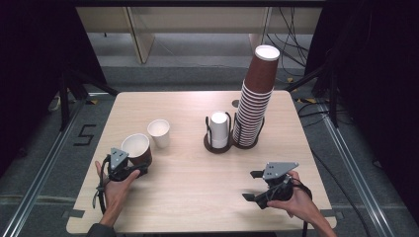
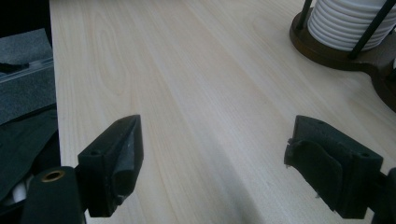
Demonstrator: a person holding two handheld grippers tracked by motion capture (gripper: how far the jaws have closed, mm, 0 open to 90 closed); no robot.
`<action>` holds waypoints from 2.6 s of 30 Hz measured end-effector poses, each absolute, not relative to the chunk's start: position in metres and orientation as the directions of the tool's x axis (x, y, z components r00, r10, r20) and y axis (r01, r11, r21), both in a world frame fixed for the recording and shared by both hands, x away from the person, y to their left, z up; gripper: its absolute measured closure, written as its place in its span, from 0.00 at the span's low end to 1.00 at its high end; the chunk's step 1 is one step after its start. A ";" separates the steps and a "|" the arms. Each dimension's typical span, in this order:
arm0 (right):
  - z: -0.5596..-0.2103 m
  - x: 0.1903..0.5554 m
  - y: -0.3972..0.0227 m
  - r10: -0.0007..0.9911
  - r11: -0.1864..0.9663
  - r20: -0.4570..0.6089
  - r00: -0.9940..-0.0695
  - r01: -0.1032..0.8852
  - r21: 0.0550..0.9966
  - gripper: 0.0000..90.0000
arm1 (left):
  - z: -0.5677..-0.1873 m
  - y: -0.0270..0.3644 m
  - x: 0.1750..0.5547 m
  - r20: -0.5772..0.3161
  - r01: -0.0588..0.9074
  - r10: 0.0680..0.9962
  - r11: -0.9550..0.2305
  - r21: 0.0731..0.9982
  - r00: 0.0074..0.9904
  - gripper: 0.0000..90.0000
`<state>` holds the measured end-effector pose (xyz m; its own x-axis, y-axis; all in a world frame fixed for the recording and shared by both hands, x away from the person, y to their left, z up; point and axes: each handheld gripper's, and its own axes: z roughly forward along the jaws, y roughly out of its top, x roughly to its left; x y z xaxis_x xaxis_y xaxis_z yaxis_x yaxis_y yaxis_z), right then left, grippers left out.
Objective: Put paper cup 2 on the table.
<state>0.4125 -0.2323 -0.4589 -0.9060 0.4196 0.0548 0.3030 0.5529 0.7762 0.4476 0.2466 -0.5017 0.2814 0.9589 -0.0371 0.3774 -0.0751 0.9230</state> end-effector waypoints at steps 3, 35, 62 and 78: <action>-0.459 0.412 -0.232 0.417 0.556 0.046 -0.908 0.295 0.777 0.21 | -0.501 0.246 0.445 -0.039 0.384 0.958 -0.076 0.920 0.284 0.16; -0.460 0.411 -0.235 0.421 0.550 0.050 -0.906 0.298 0.780 0.21 | -0.498 0.247 0.421 -0.049 0.414 0.943 -0.097 0.905 0.329 0.16; -0.460 0.409 -0.239 0.435 0.540 0.059 -0.899 0.312 0.781 0.21 | -0.500 0.252 0.387 -0.037 0.456 0.942 -0.127 0.881 0.335 0.16; -0.459 0.408 -0.246 0.474 0.485 0.081 -0.877 0.337 0.807 0.18 | -0.476 0.209 0.343 -0.055 0.341 0.899 -0.107 0.934 0.434 0.16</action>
<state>0.4083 -0.2458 -0.4585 -0.8768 0.4740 0.0813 0.3372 0.4853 0.8067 0.3427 0.2091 -0.4764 0.4336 0.8994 -0.0552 0.3405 -0.1068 0.9341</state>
